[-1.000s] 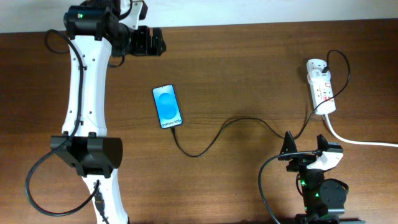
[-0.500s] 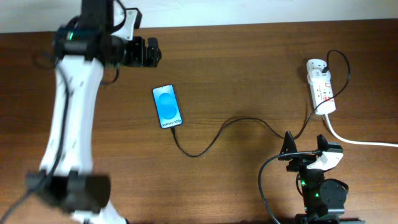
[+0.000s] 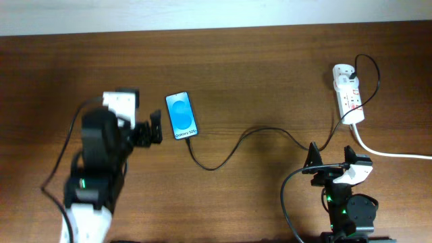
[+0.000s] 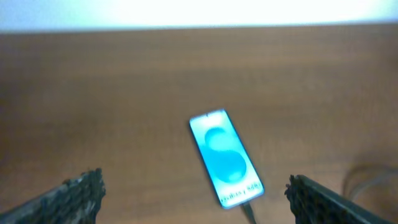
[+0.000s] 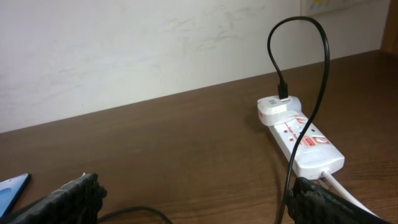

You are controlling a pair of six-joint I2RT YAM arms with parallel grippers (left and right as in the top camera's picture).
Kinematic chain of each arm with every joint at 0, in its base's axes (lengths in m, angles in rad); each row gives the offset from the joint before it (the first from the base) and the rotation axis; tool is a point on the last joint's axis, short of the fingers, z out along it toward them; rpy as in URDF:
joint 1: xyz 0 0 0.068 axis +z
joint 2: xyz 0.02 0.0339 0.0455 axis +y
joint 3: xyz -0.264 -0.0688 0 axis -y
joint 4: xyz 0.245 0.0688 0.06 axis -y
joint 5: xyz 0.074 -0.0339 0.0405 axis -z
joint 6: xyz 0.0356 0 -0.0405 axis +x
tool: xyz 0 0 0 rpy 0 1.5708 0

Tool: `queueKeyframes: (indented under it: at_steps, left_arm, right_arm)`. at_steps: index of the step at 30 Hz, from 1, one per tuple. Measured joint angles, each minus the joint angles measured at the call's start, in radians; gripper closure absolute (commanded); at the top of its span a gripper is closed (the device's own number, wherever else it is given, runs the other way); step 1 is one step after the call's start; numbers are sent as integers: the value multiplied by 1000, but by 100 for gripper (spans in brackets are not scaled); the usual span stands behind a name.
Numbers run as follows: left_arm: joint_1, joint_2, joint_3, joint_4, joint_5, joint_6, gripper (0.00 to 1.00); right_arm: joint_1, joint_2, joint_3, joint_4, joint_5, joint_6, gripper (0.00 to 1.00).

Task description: Plug charger to phone and switch on socket

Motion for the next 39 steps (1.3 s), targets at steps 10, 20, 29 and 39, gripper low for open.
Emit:
queueKeyframes:
  at_steps: [10,20,29,39]
  left_arm:
    - [68,-506,-565,481,-30,0,1]
    - [114,-734,-743,581,-37,3,1]
    - [116,-880,-835,614,-37,26,1]
    - [116,-956,-854,454,-37,41,1]
  right_arm:
    - [0,0,0,0,0,0,2]
    - [0,0,0,0,0,0,2]
    - [0,0,0,0,0,0,2]
    - [0,0,0,0,0,1,2]
